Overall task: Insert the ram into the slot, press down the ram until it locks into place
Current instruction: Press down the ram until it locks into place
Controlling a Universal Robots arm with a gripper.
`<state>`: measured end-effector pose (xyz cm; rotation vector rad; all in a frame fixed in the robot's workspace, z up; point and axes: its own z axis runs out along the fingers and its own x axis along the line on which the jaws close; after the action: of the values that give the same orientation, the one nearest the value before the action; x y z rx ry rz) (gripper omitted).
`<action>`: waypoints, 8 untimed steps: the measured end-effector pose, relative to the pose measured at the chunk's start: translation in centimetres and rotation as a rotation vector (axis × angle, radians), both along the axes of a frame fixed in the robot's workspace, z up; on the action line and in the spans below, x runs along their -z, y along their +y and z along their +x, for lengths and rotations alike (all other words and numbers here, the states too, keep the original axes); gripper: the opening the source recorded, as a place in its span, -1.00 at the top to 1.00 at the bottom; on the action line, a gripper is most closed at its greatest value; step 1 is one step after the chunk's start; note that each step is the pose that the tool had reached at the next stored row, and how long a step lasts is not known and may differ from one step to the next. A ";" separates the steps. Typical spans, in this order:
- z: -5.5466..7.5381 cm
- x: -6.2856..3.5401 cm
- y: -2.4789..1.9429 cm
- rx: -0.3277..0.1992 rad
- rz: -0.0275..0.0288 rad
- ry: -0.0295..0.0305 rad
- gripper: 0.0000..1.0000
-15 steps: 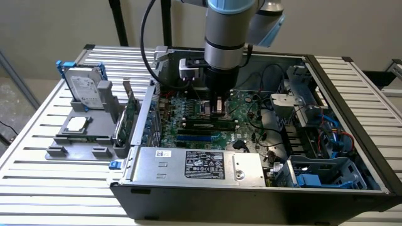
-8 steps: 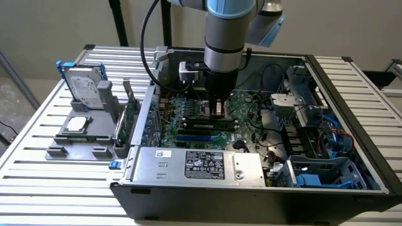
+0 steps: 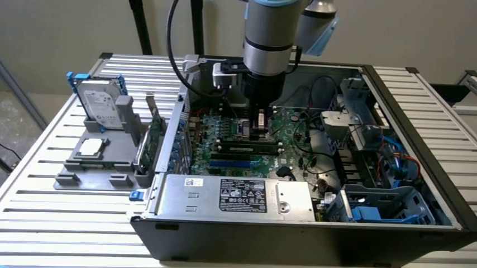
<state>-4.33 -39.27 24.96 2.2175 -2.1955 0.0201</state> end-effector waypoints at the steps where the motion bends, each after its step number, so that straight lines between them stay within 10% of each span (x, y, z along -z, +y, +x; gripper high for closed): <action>1: 0.0 -0.15 0.00 0.000 0.0000 0.0001 0.79; 8: 0.0 -0.21 -0.01 0.000 0.0030 0.0001 0.79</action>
<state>-4.29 -39.28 25.17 2.2188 -2.1970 0.0167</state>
